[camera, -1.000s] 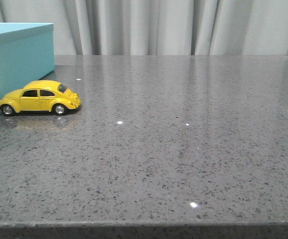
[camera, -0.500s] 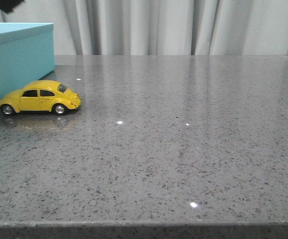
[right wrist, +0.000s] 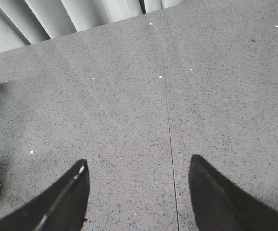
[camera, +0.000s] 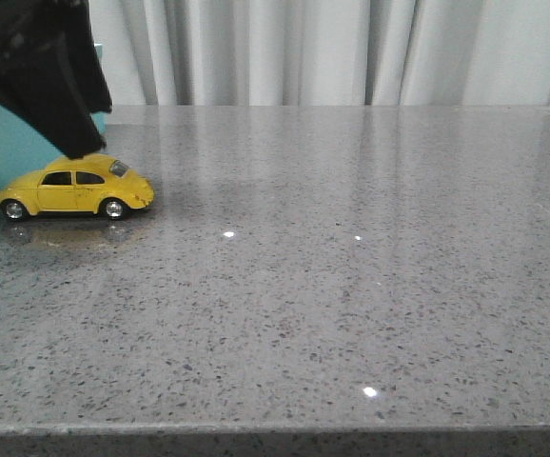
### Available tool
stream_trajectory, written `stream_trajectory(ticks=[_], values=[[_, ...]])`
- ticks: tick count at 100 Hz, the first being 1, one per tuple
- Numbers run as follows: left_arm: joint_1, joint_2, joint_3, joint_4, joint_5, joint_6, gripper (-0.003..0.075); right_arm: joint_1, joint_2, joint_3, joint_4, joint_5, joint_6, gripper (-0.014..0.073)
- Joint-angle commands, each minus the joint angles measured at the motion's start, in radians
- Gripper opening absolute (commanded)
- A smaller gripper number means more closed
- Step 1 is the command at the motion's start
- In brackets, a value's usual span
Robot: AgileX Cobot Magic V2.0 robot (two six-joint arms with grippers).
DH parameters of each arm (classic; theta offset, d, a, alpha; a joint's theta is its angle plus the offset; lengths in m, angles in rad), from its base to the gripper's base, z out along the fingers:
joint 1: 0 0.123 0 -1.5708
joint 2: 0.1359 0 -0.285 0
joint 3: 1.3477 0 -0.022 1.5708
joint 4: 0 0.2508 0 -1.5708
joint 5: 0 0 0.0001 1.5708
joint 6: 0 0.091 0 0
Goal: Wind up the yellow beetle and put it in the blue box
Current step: 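Lower the left gripper onto the car and close it, then lift the car with the left gripper up over the box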
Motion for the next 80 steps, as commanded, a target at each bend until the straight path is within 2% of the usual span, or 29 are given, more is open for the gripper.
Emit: stream_trajectory(ticks=[1, 40, 69, 80], values=[[-0.009, -0.007, -0.034, -0.015, -0.033, 0.001, 0.047, -0.001, -0.008, -0.026, -0.013, -0.077, -0.01, 0.0456], [-0.009, 0.064, -0.036, -0.003, -0.042, 0.001, 0.0438, -0.001, -0.008, -0.026, -0.011, -0.077, -0.01, 0.0456], [-0.009, 0.064, -0.036, 0.015, -0.042, 0.001, 0.0242, -0.001, -0.008, -0.026, -0.003, -0.077, -0.01, 0.0456], [-0.009, 0.064, -0.038, 0.015, -0.04, 0.001, 0.0203, -0.001, -0.008, -0.026, -0.002, -0.077, -0.01, 0.0456]])
